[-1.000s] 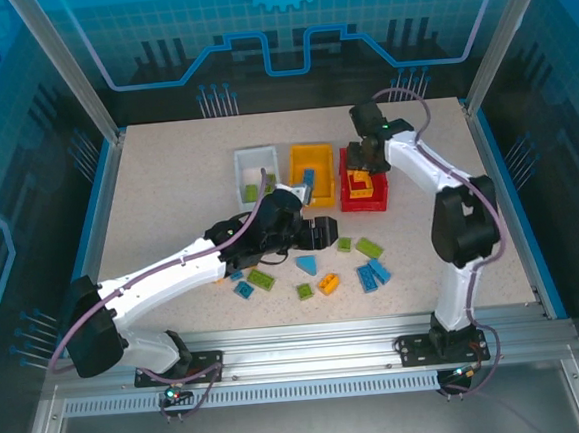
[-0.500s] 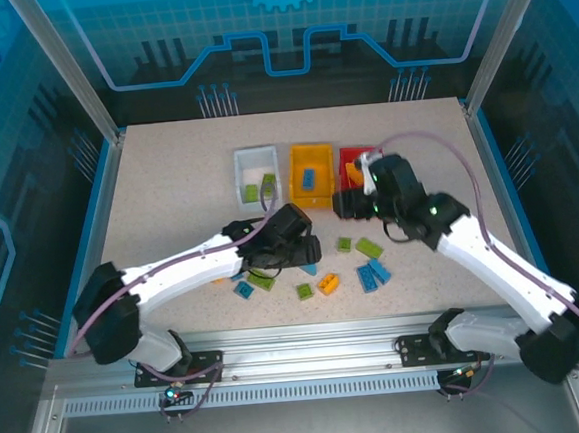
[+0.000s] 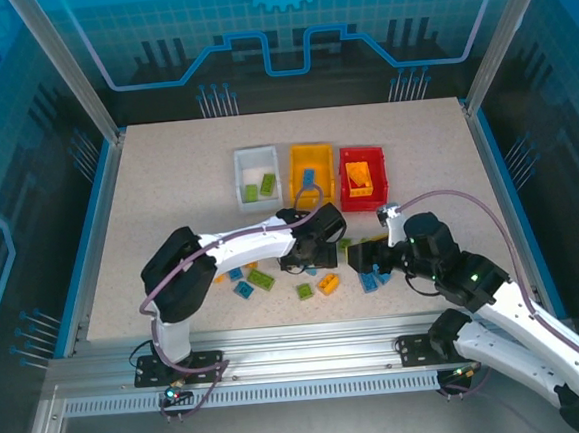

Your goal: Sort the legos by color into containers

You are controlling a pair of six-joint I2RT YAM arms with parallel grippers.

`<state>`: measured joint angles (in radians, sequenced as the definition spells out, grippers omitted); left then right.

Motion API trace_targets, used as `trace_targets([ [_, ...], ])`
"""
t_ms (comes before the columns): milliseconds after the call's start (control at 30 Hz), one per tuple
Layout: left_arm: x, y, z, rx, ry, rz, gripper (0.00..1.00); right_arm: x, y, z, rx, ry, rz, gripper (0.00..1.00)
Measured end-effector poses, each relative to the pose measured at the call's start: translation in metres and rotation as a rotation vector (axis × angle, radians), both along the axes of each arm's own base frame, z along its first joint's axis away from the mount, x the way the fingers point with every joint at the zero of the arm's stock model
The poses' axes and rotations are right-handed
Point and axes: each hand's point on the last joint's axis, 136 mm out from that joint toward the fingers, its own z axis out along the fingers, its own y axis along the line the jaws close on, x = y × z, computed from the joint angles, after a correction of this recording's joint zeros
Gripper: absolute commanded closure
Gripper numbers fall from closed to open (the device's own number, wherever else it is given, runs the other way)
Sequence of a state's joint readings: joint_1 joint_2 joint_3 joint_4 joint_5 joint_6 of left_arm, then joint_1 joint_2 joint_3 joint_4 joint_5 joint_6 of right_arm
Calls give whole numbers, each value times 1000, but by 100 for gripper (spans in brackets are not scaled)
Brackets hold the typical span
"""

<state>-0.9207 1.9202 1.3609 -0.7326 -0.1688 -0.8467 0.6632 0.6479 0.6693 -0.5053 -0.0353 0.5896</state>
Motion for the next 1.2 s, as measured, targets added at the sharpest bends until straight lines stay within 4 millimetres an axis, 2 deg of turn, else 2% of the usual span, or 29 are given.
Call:
trace_targets([
  [100, -3, 5, -9, 35, 24, -8, 19, 0, 0, -3, -1, 20, -7, 24],
  [433, 3, 7, -18, 53, 13, -23, 37, 1, 3, -8, 3, 53, -14, 25],
  [667, 11, 13, -24, 71, 4, -28, 57, 1, 4, -10, -1, 58, -13, 26],
  [833, 17, 13, -19, 81, -23, -38, 58, 2, 3, -9, -1, 55, -15, 27],
  [967, 43, 7, 7, 36, -77, -27, 59, 4, 2, -5, -3, 41, -30, 28],
  [1200, 127, 0, 88, -123, -258, 31, 58, 20, -4, 34, 25, -66, -99, 26],
])
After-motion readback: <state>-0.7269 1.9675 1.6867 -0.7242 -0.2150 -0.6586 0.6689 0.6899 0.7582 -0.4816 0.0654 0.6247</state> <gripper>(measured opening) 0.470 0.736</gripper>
